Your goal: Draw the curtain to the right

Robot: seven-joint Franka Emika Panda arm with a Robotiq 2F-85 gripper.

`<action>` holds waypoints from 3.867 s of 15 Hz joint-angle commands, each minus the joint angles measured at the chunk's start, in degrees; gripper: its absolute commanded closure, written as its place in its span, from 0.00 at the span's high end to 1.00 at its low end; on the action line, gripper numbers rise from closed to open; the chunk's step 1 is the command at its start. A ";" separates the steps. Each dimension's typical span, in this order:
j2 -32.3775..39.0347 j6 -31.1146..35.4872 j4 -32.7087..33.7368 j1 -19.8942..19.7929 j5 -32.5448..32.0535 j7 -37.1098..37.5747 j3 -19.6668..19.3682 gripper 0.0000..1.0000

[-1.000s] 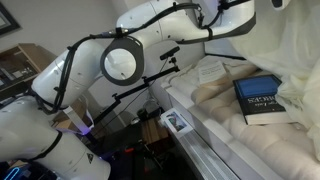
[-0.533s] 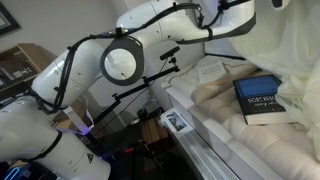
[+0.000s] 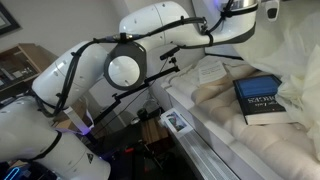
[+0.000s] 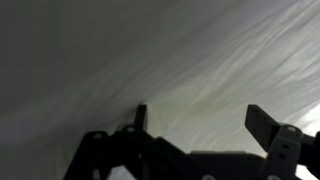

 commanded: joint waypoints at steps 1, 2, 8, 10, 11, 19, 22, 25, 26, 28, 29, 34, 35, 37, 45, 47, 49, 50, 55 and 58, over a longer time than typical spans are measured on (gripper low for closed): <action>0.34 11.44 -0.42 -2.34 2.13 -1.63 3.87 1.00; 0.52 14.80 -0.58 -3.04 2.57 -2.12 5.11 1.00; 1.04 33.51 -5.05 -5.95 14.32 -11.74 8.88 1.00; 0.84 39.15 -8.29 -6.61 19.85 -16.84 10.42 1.00; -0.15 41.23 -10.87 -7.78 19.05 -19.49 14.75 1.00; -7.01 48.73 -30.83 -16.89 -9.19 -20.05 43.18 1.00; -9.26 51.24 -37.90 -20.06 -16.64 -20.06 46.96 1.00; -13.31 59.03 -45.17 -23.15 -21.44 -20.10 45.62 1.00; -14.99 62.06 -47.56 -24.37 -23.05 -20.13 45.09 1.00; -18.97 69.23 -52.38 -27.31 -27.96 -18.43 44.01 1.00; -19.94 72.54 -53.28 -29.30 -29.80 -20.09 45.01 1.00; -19.48 69.55 -64.15 -50.52 -53.00 -19.94 71.32 1.00; -19.22 69.50 -65.70 -53.78 -54.82 -19.94 74.50 1.00; -16.73 68.79 -67.91 -60.61 -59.02 -19.95 81.76 1.00; 6.23 38.65 -79.66 -77.38 -82.59 -18.16 107.93 1.00; 1.69 32.77 -80.99 -78.12 -78.01 -20.12 104.66 1.00; 0.57 25.44 -82.29 -77.40 -77.67 -20.97 101.95 1.00; -0.09 22.71 -82.88 -76.75 -77.67 -20.96 100.34 1.00; -12.23 15.87 -84.95 -71.48 -71.69 -16.12 88.79 1.00; -18.78 15.65 -87.06 -69.29 -62.32 -19.91 83.72 1.00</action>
